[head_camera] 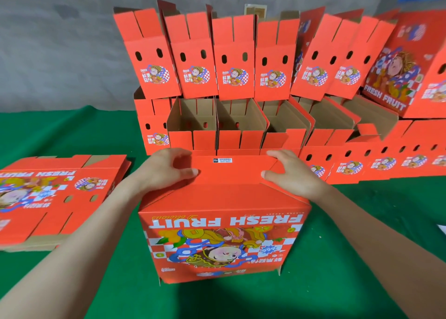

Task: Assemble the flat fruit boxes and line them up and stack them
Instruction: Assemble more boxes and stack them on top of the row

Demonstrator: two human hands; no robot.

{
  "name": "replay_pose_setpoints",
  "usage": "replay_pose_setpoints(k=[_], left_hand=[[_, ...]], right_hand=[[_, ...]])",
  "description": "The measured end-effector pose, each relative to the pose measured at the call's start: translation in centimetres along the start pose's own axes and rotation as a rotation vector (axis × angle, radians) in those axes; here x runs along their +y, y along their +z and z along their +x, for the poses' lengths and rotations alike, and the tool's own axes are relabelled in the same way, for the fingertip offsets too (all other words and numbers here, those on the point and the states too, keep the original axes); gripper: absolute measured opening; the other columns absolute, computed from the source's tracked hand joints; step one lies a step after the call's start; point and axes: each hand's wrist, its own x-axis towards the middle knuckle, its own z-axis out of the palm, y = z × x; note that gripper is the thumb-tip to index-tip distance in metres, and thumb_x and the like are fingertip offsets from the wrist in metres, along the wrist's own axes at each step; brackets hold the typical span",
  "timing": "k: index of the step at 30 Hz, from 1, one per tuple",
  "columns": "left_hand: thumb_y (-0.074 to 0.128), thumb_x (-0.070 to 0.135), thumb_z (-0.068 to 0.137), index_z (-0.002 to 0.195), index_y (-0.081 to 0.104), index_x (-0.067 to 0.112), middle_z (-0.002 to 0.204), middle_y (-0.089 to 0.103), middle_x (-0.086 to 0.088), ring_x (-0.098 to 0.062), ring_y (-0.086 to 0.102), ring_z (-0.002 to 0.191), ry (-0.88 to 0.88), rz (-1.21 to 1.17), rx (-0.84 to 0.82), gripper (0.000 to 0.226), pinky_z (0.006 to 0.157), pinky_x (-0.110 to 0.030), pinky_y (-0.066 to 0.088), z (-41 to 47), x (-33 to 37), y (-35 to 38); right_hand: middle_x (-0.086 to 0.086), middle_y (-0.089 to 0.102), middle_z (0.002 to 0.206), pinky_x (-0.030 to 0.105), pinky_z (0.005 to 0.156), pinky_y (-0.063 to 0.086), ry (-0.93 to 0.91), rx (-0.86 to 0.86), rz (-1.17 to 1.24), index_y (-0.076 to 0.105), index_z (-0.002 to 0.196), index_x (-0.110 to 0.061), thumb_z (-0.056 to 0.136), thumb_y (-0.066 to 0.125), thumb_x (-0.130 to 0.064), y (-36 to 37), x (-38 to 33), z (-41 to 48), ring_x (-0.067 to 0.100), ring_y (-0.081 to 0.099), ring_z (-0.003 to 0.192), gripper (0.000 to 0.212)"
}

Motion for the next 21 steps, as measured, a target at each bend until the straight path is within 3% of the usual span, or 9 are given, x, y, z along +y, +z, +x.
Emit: replay_pose_setpoints(k=[4,6,8,9,11,13,16,18,21], left_hand=[[0.069,0.018,0.085,0.121,0.06,0.03,0.124,0.059,0.001,-0.014,0.058,0.114,-0.093,-0.467,0.091,0.039,0.098,-0.026,0.042,-0.7,-0.4,-0.6],[0.061,0.004,0.086,0.125,0.058,0.022,0.13,0.054,-0.004,-0.014,0.068,0.1,-0.168,-0.885,0.129,0.043,0.087,-0.026,0.053,-1.7,-0.5,-0.8],[0.055,0.001,0.088,0.131,0.051,0.01,0.128,0.056,-0.005,-0.014,0.071,0.09,-0.221,-1.055,0.137,0.044,0.083,-0.022,0.054,-2.9,-0.8,-0.6],[0.055,0.006,0.09,0.128,0.054,0.01,0.117,0.066,-0.004,-0.009,0.071,0.086,-0.264,-1.027,0.118,0.039,0.08,-0.018,0.052,-3.5,-0.9,-0.3],[0.057,0.019,0.09,0.095,0.073,0.017,0.078,0.075,0.004,-0.001,0.069,0.064,-0.361,-0.922,0.03,0.017,0.057,-0.012,0.051,-4.8,-0.9,0.2],[0.059,0.032,0.087,0.067,0.077,0.019,0.065,0.073,0.001,-0.01,0.068,0.053,-0.457,-0.902,-0.038,0.03,0.046,-0.017,0.051,-6.1,-0.9,0.2],[0.059,0.053,0.084,0.075,0.071,0.014,0.077,0.074,-0.01,-0.026,0.069,0.068,-0.541,-0.786,0.016,0.042,0.077,-0.036,0.054,-7.2,-1.7,-0.4],[0.058,0.058,0.083,0.079,0.069,0.009,0.085,0.072,-0.021,-0.033,0.066,0.077,-0.549,-0.718,0.07,0.05,0.086,-0.048,0.051,-7.9,-1.4,-0.8],[0.059,0.053,0.086,0.086,0.065,-0.001,0.098,0.066,-0.034,-0.04,0.064,0.082,-0.517,-0.69,0.118,0.054,0.089,-0.059,0.047,-8.9,-0.7,-1.1]], right_hand=[[-0.006,0.037,0.148,0.023,0.095,0.028,0.063,-0.007,0.281,0.041,0.14,-0.034,0.094,0.054,-0.04,0.1,0.9,-0.3,0.01,0.038,0.126,0.049],[-0.006,0.04,0.146,0.024,0.089,0.029,0.089,0.002,0.323,0.043,0.137,-0.037,0.095,0.054,-0.039,0.0,1.2,-0.4,0.007,0.039,0.112,0.044],[-0.007,0.042,0.144,0.024,0.087,0.029,0.092,0.012,0.297,0.044,0.136,-0.038,0.094,0.055,-0.038,0.1,1.5,-0.4,0.006,0.038,0.108,0.043],[-0.007,0.043,0.143,0.024,0.087,0.029,0.09,0.019,0.286,0.045,0.135,-0.038,0.094,0.055,-0.038,0.2,1.6,-0.4,0.006,0.038,0.107,0.043],[-0.007,0.045,0.14,0.024,0.089,0.031,0.099,0.055,0.335,0.045,0.135,-0.037,0.093,0.056,-0.039,0.4,1.5,-0.5,0.007,0.04,0.11,0.043],[-0.006,0.043,0.142,0.03,0.098,0.035,0.207,0.096,0.611,0.044,0.139,-0.031,0.093,0.054,-0.045,0.4,1.8,-0.8,0.012,0.043,0.122,0.049],[0.006,0.041,0.148,0.051,0.105,0.039,0.504,-0.014,0.942,0.042,0.141,-0.025,0.081,0.05,-0.069,0.6,3.5,-2.8,0.029,0.042,0.132,0.075],[0.01,0.048,0.141,0.051,0.087,0.051,0.52,-0.231,0.816,0.048,0.134,-0.027,0.07,0.045,-0.078,1.2,4.7,-5.0,0.034,0.051,0.122,0.082],[0.004,0.063,0.119,0.051,0.078,0.057,0.44,-0.411,0.792,0.058,0.115,-0.036,0.071,0.036,-0.081,1.3,5.0,-7.0,0.023,0.065,0.1,0.066]])
